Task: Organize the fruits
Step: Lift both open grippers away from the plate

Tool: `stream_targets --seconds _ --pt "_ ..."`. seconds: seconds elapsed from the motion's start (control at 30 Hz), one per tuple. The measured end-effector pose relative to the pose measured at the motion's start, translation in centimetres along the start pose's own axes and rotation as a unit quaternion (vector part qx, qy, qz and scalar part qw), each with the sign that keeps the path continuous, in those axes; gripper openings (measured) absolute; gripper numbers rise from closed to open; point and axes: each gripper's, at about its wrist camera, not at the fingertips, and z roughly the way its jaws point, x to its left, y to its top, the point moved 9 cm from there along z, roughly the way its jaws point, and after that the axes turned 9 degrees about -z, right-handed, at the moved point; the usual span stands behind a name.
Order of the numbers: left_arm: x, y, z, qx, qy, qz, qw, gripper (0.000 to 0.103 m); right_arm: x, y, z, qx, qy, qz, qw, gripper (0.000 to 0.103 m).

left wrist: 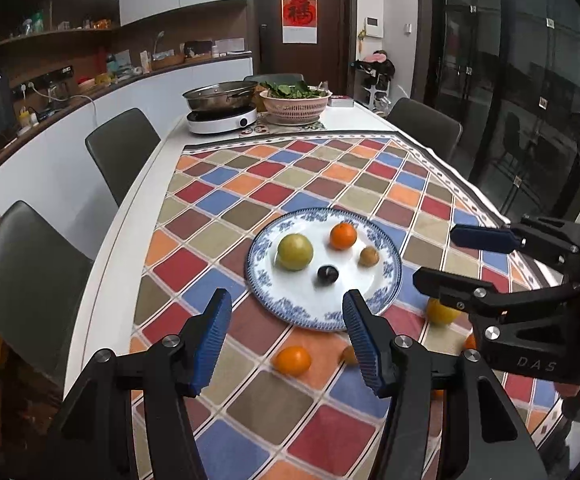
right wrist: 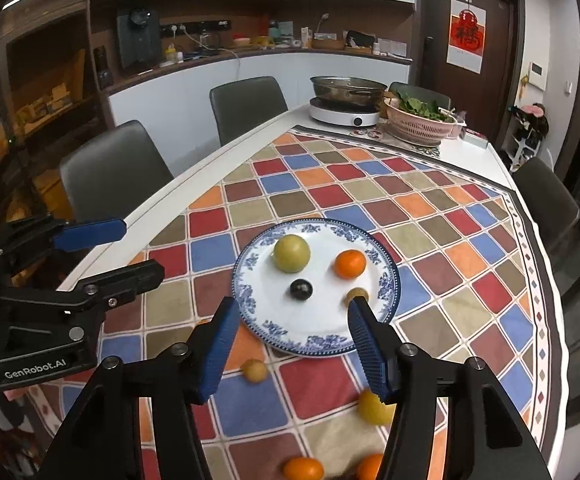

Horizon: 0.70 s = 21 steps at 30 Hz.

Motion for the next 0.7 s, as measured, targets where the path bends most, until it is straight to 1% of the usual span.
stream_targets --seconds 0.3,0.6,0.7 --pt "0.9 -3.0 -0.3 0.015 0.008 0.038 0.9991 0.057 2.7 -1.3 0.0 0.008 0.001 -0.028 1.0 0.057" --pt "1.0 -7.0 2.4 0.057 -0.006 0.086 0.9946 0.057 4.4 -4.1 2.6 0.044 0.012 -0.052 0.998 0.057" --pt "0.9 -7.9 3.5 0.071 -0.022 0.092 0.9929 0.057 4.9 -5.2 3.6 0.062 0.016 -0.063 0.996 0.057"
